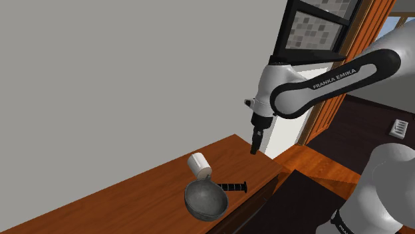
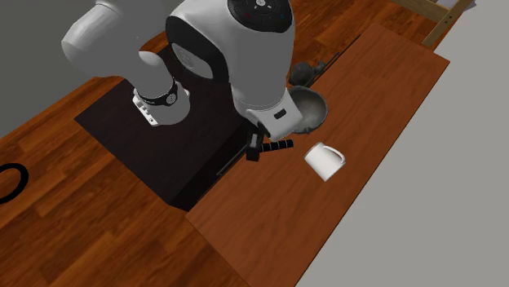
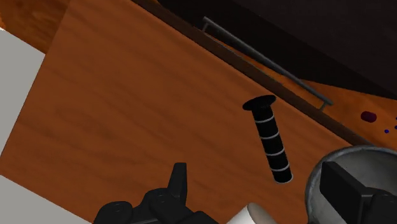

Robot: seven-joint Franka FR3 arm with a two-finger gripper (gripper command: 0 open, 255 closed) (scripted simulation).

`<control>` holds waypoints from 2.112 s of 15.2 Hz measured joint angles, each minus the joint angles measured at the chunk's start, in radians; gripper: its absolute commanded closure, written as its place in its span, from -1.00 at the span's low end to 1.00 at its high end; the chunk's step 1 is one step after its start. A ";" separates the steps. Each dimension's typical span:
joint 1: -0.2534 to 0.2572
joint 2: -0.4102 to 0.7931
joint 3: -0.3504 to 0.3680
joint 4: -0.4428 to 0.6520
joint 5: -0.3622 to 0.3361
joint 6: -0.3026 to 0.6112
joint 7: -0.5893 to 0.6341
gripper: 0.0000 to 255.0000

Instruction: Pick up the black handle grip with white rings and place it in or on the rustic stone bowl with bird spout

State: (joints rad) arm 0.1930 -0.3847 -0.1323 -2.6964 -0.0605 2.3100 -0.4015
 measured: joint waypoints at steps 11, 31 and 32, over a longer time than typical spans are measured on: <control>0.137 0.411 0.018 0.020 0.172 0.342 -0.283 -1.00; 0.136 0.632 0.081 0.052 0.295 0.518 -0.406 1.00; 0.136 0.632 0.081 0.052 0.295 0.518 -0.406 1.00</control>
State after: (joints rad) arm 0.3289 0.2472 -0.0508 -2.6439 0.2349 2.8282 -0.8076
